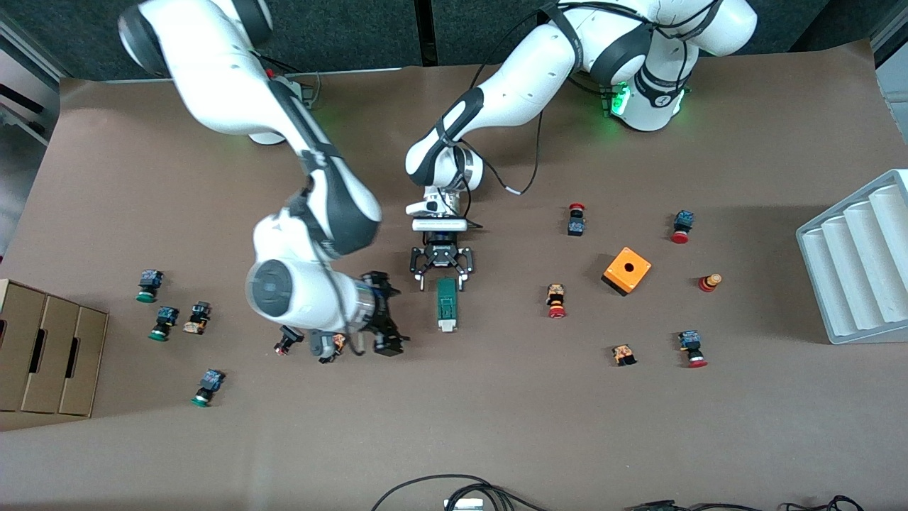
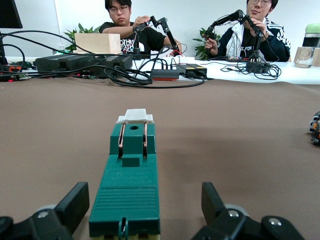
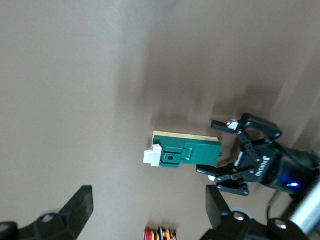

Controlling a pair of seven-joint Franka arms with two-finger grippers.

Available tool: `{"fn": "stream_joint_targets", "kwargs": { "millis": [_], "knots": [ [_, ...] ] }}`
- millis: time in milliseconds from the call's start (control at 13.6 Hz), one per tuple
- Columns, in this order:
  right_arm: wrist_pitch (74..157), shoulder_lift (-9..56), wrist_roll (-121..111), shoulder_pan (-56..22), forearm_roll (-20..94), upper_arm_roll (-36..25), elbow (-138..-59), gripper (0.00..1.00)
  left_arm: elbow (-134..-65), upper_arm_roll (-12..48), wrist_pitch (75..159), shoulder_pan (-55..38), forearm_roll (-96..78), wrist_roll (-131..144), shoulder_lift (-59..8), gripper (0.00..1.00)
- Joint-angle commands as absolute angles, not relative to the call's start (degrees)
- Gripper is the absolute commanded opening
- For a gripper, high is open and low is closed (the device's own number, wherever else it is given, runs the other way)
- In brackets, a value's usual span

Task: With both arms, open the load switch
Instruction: 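Reach the right gripper toward the white lever while the left gripper holds, then close the right gripper on the white lever of the switch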

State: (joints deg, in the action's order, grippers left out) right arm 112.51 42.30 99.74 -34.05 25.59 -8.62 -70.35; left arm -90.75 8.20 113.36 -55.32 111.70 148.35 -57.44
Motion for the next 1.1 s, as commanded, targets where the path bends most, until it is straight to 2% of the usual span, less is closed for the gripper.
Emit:
{"fn": "stream_joint_targets", "kwargs": {
  "millis": [0,74,294,441,662,1030],
  "knots": [
    [111.8,48.2,103.9,-37.4,27.1,-11.1,-64.2,1.00,-90.1,8.3,111.2,-55.5,112.1,149.3,-58.3,0.99],
    [111.6,49.0,104.5,-37.5,27.2,-11.7,-64.1,1.00,-90.5,8.3,110.9,-55.5,112.1,149.3,-58.2,0.97],
    [111.6,52.7,104.3,-38.0,28.1,-11.9,-61.2,0.99,-90.5,8.4,110.1,-55.5,112.4,148.9,-58.3,0.73],
    [112.7,55.3,104.3,-38.1,29.6,-12.0,-59.7,0.96,-90.5,8.5,109.6,-55.5,112.2,148.8,-58.3,0.64],
    [114.2,58.2,104.7,-38.5,31.2,-11.9,-58.2,0.90,-90.5,8.9,108.2,-55.5,112.1,148.9,-58.4,0.62],
    [115.1,59.9,104.8,-39.6,33.9,-11.9,-58.3,0.72,-90.5,8.9,108.1,-55.5,112.1,148.9,-59.1,0.62]
  ]
}}
